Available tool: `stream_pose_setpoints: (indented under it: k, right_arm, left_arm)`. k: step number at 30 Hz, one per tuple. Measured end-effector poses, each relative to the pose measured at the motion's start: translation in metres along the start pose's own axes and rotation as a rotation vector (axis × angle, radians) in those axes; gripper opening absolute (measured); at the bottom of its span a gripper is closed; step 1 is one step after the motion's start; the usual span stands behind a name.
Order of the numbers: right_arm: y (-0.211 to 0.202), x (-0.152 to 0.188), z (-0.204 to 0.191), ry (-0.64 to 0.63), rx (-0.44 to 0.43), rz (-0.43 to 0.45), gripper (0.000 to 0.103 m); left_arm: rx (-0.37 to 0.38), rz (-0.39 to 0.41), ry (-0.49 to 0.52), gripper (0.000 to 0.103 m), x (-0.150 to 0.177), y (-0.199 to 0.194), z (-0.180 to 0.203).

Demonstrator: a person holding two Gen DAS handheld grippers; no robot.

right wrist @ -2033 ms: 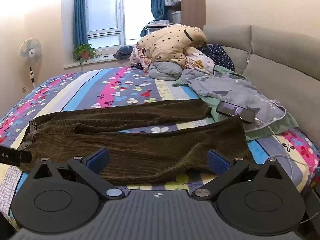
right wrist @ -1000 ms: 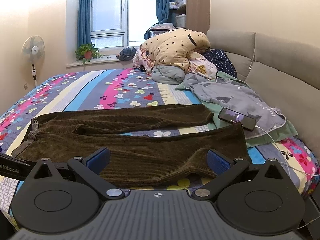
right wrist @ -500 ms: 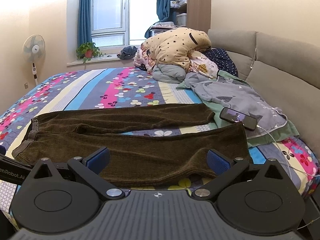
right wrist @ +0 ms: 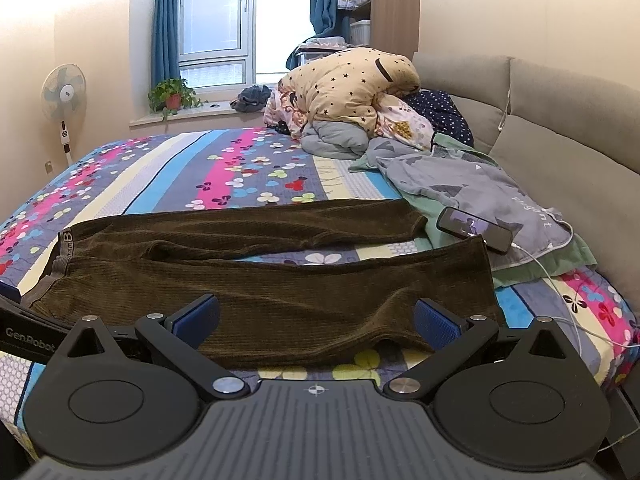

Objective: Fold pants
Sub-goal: 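Move both tools over the flat brown corduroy pants toward the waistband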

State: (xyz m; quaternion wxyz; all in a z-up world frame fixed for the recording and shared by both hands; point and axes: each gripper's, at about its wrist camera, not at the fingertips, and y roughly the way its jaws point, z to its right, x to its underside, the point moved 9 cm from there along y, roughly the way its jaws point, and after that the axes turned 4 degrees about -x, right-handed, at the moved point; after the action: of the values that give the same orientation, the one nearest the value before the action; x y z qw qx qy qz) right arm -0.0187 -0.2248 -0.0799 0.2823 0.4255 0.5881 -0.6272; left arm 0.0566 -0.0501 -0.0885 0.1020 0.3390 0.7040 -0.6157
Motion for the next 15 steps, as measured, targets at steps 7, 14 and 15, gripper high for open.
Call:
stream_pose_setpoints:
  k: [7,14,15]
  right_arm:
    - [0.003,0.0,0.006,0.006,0.025,-0.004,0.103]
    - [0.015,0.003,0.008,0.002,0.046,-0.03,0.103]
    - [0.018,0.003,0.009,0.001,0.048,-0.035,0.103]
  left_arm:
    - [0.015,-0.027,0.016,0.103,-0.001,0.01,0.007]
    - [0.036,-0.061,0.008,0.103,-0.005,0.026,0.009]
    - [0.038,-0.065,0.006,0.103,-0.007,0.03,0.008]
